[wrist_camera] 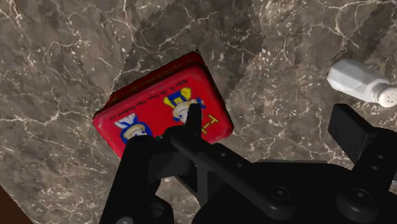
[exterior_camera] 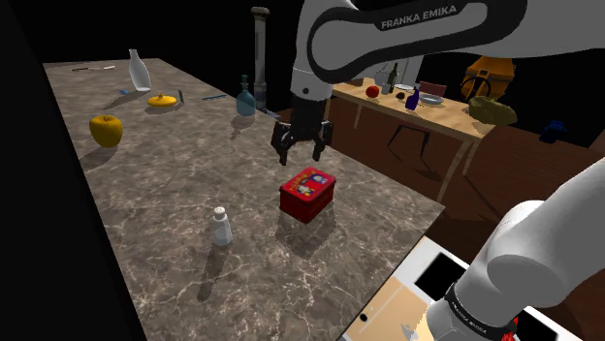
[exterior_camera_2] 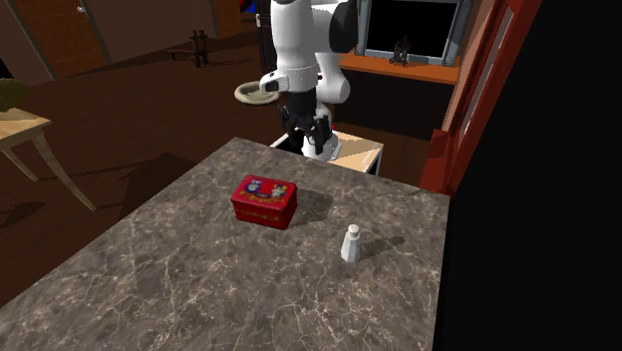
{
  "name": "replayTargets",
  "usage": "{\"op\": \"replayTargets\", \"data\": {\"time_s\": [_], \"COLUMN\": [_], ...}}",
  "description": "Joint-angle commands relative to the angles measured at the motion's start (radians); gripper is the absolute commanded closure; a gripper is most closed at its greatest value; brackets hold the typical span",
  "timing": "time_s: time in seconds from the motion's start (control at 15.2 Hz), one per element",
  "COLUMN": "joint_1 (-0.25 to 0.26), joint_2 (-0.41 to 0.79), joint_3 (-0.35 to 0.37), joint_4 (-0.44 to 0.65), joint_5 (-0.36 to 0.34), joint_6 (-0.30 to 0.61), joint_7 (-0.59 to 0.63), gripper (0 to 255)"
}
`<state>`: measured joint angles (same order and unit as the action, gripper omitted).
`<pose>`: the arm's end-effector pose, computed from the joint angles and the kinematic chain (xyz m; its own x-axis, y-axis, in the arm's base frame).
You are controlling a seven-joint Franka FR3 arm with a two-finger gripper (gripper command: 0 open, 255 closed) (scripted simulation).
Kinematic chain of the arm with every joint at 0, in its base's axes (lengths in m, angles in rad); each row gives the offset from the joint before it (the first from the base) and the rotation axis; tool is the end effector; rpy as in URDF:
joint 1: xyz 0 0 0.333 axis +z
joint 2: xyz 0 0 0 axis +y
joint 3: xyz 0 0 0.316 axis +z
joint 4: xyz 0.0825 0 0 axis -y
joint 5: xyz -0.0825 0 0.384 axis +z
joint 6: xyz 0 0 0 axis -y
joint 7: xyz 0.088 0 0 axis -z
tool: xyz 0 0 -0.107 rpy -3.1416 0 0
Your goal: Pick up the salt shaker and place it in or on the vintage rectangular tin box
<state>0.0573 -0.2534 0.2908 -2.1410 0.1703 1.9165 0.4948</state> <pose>0.4486 0.1845 0.5087 0.9777 -0.2082 -0.0264 -0.2098 -0.9739 -0.0871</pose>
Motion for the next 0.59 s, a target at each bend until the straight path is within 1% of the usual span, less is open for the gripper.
{"op": "replayTargets", "data": {"time_s": [0.0,0.26,0.53], "joint_1": [0.005,0.024,0.059], "joint_2": [0.074,0.234,0.402], "joint_3": [0.025,0.068,0.093], "joint_4": [0.039,0.148,0.279], "joint_5": [-0.009,-0.044,-0.089], "joint_6": [0.017,0.032,0.031], "joint_7": [0.047,0.15,0.25], "gripper": [0,0,0]}}
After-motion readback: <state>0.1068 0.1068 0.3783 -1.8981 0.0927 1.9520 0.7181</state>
